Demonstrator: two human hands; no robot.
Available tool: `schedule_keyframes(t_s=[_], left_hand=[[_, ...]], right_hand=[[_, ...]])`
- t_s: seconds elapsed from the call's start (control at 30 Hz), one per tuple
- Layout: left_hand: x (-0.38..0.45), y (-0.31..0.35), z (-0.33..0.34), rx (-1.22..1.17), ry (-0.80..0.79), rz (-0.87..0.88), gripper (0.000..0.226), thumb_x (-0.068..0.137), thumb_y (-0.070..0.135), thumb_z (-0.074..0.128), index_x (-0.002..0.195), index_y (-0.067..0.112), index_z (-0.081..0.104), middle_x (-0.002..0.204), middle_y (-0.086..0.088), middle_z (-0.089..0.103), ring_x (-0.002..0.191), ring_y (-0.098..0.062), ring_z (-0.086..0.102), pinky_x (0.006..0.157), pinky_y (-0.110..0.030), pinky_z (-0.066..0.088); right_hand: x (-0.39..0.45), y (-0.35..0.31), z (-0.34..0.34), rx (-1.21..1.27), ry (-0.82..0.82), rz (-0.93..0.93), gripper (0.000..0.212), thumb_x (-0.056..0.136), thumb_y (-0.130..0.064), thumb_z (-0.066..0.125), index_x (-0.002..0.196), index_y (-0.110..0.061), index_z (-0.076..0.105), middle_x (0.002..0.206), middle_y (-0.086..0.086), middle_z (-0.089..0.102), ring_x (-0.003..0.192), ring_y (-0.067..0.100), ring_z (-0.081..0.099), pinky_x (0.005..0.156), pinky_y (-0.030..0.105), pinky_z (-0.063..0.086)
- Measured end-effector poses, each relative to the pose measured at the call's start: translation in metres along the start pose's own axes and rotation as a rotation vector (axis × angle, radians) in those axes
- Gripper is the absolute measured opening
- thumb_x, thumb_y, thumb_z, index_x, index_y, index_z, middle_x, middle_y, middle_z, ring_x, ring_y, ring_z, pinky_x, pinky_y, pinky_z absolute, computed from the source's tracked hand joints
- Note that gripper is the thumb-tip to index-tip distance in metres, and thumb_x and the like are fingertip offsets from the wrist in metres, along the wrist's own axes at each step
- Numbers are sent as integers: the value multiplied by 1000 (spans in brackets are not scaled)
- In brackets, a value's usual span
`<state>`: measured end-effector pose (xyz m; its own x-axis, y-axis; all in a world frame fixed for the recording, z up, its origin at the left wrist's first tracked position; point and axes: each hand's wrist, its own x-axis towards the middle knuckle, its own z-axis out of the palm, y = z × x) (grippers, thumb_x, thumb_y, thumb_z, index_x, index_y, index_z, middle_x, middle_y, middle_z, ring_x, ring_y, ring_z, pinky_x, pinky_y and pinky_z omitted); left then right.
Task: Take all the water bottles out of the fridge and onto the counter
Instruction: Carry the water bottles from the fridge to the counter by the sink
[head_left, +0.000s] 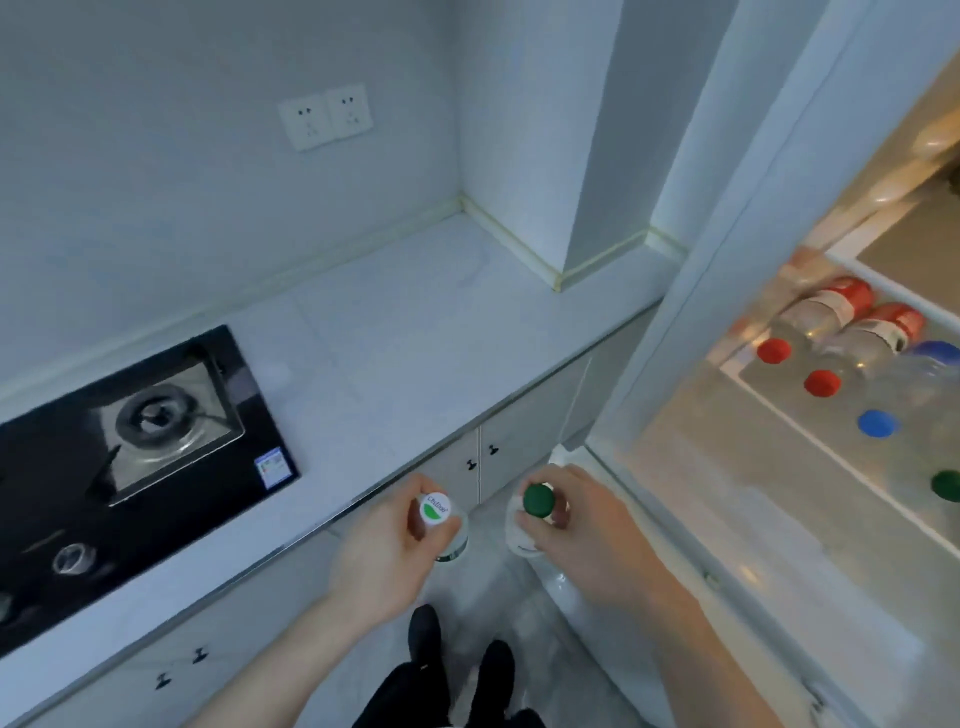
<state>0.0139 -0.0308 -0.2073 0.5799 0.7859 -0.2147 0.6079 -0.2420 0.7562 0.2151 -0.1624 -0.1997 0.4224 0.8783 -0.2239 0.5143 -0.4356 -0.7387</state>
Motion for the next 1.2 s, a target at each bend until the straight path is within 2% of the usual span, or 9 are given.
schedule_keyframes(t_s=[0.07, 0.2, 0.33, 0.43, 0.57, 0.73, 0.83, 1.1, 1.2], left_hand=[[-15, -17, -14, -20, 65, -46, 17, 91, 38, 72, 94, 30, 57, 62, 15, 58, 53, -6, 48, 55, -27, 38], [-51, -54, -46, -42, 202, -138, 17, 91, 38, 72, 96, 32, 58, 67, 12, 62, 58, -8, 52, 56, -28, 42], [-87, -85, -74, -79, 305, -210, 17, 91, 38, 72, 98, 32, 58, 71, 11, 65, 62, -10, 55, 59, -31, 47], [-123, -112, -100, -119, 390, -271, 16, 92, 38, 71, 99, 32, 58, 70, 11, 65, 60, -9, 54, 57, -28, 46], [-177, -150, -134, -140, 480, -321, 16, 91, 38, 70, 100, 32, 59, 71, 10, 65, 63, -11, 55, 62, -35, 49], [-246, -198, -179, -139, 573, -385, 16, 90, 41, 69, 98, 33, 57, 62, 12, 56, 58, -9, 50, 57, -27, 42], [-287, -226, -205, -140, 627, -429, 15, 90, 43, 69, 97, 35, 58, 61, 10, 55, 57, -8, 49, 57, -27, 41], [-374, -281, -260, -164, 793, -547, 14, 91, 42, 68, 95, 33, 59, 66, 25, 59, 58, -3, 52, 54, -19, 37], [-400, -296, -275, -207, 858, -575, 13, 91, 41, 69, 96, 33, 59, 65, 23, 59, 58, -3, 51, 54, -17, 37]], right_hand=[[9, -15, 11, 2, -40, -64, 11, 90, -36, 71, 95, -39, 62, 96, -19, 59, 83, 8, 58, 80, 23, 46], [21, -56, 42, -10, -148, -231, 15, 89, -32, 74, 99, -37, 64, 95, -14, 65, 85, 10, 61, 76, 16, 45], [28, -96, 77, -49, -245, -336, 14, 90, -32, 75, 98, -37, 64, 95, -13, 65, 82, 11, 61, 78, 26, 52], [25, -133, 115, -109, -320, -412, 14, 92, -35, 75, 96, -41, 63, 91, -10, 63, 79, 10, 61, 76, 31, 53], [9, -184, 171, -115, -421, -469, 15, 93, -36, 75, 99, -43, 63, 94, -9, 62, 79, 12, 69, 78, 40, 58], [-25, -245, 243, -75, -513, -513, 16, 92, -36, 76, 104, -41, 66, 96, -18, 63, 82, 17, 69, 79, 45, 61], [-46, -279, 286, -90, -568, -560, 17, 93, -40, 76, 106, -43, 66, 97, -21, 61, 83, 16, 71, 77, 45, 61], [-94, -366, 382, -114, -733, -666, 12, 95, -38, 75, 104, -41, 67, 94, -6, 62, 74, 11, 74, 75, 45, 62], [-105, -395, 410, -136, -784, -720, 13, 95, -38, 75, 104, -43, 66, 97, -5, 61, 74, 11, 75, 73, 44, 62]])
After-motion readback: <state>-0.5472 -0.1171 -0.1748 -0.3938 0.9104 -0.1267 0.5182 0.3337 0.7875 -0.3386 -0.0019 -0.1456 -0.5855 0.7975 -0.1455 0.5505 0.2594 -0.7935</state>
